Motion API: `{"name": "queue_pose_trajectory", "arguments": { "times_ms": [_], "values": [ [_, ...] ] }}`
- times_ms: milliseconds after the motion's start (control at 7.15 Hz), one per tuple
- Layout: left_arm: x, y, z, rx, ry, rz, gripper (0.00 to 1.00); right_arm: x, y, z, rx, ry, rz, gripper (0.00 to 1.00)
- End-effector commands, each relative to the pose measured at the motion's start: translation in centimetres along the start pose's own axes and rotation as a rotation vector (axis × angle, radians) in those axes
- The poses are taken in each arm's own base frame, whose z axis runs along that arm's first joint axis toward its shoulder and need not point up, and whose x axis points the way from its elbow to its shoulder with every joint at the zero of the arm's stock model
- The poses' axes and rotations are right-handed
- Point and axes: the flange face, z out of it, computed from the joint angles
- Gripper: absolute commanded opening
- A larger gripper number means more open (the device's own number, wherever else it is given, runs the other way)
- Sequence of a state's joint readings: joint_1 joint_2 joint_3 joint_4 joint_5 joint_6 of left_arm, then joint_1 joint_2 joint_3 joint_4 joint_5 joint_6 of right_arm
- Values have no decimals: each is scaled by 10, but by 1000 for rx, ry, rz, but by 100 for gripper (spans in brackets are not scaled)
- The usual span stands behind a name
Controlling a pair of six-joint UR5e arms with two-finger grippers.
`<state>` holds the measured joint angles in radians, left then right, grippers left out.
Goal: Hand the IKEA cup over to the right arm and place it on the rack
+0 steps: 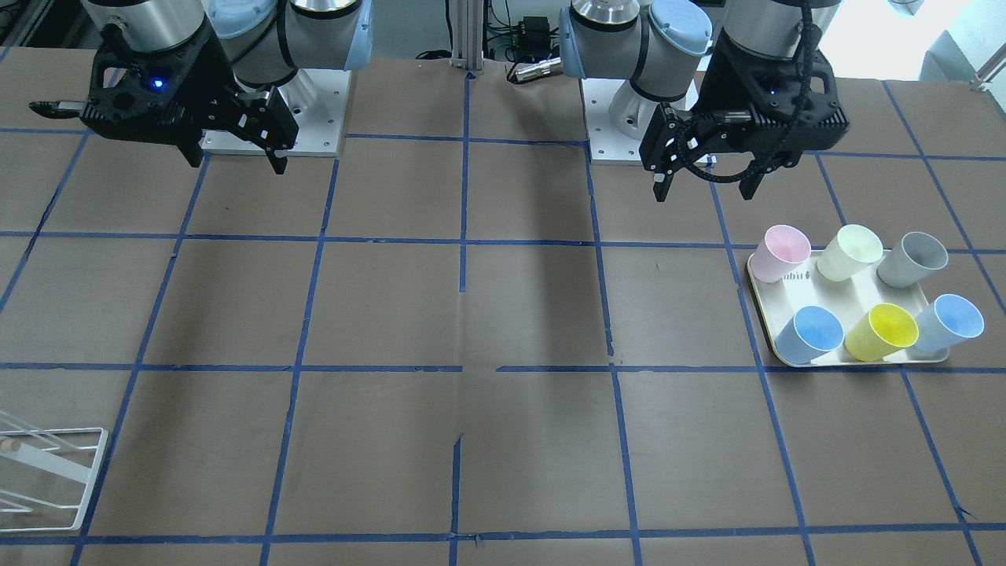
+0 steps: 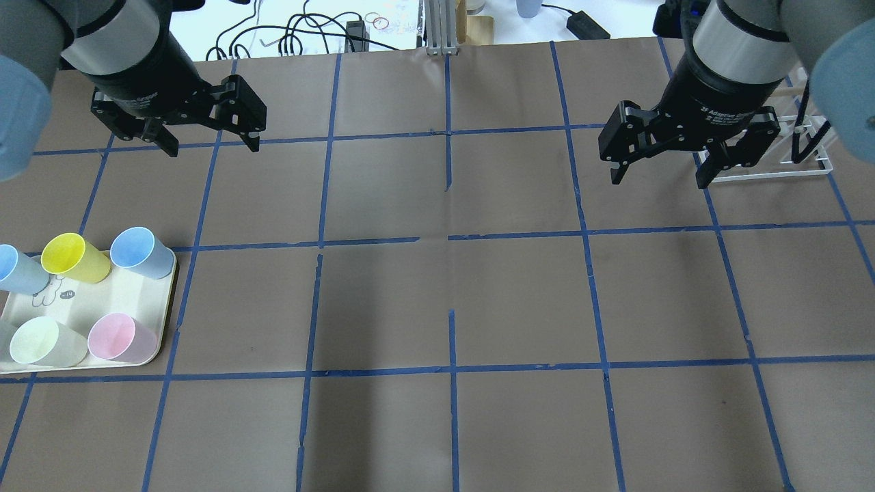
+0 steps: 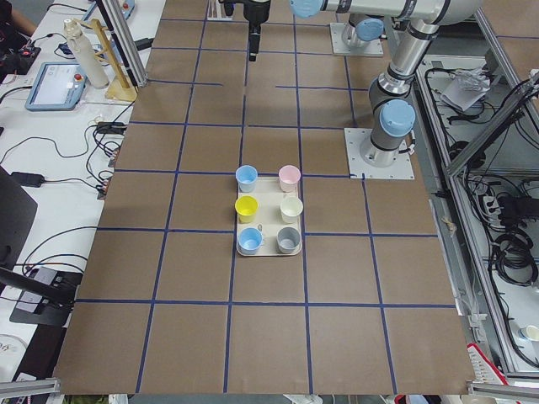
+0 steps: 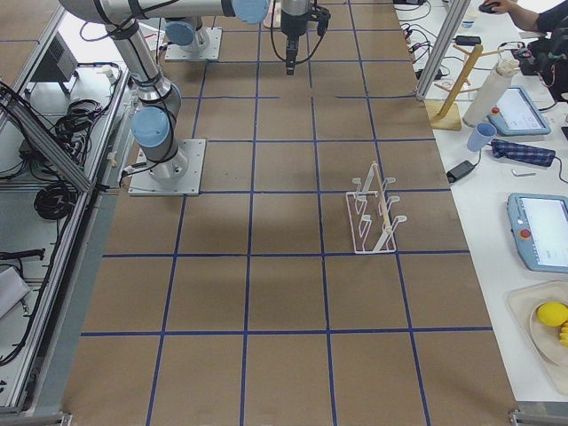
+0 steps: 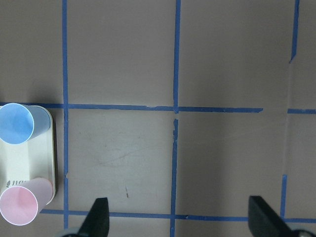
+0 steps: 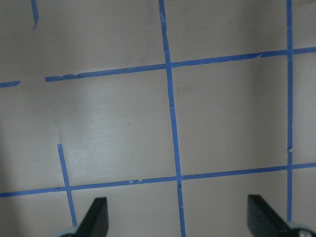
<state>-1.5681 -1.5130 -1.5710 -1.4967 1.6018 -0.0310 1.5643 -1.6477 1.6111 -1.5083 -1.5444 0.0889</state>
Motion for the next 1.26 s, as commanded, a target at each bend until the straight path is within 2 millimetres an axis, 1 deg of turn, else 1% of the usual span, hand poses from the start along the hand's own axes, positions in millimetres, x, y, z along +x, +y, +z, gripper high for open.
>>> {"name": "queue_pose_trajectory", "arguments": {
  "times_ms": [0,140,280,420,559,699,839,979,1119],
  "values": [
    [1,12,8,-17,4,-7,100,-3,-6,5,5,-29,-13,100],
    [2,17,20,-35,4,-2,100,-17,-5,-3,10,-194,-11,100],
    [-4,21,22,-37,-9,4,100,-22,-6,-7,7,-300,1,100],
    [-28,15,27,-47,-21,-34,100,-18,-9,-11,7,-356,32,100],
    [-91,-1,40,-72,-26,-131,100,-16,-8,-16,14,-395,39,100],
    [-152,-5,56,-105,-1,-158,100,-16,-10,-16,9,-432,40,100],
    [-196,-4,72,-120,4,-202,100,-22,-9,-17,-4,-507,42,100],
    [-229,-7,82,-124,-6,-192,100,-30,-8,-19,-21,-612,47,100],
    [-267,-7,106,-162,5,-217,100,-37,-8,-22,-41,-717,57,100]
  ]
}}
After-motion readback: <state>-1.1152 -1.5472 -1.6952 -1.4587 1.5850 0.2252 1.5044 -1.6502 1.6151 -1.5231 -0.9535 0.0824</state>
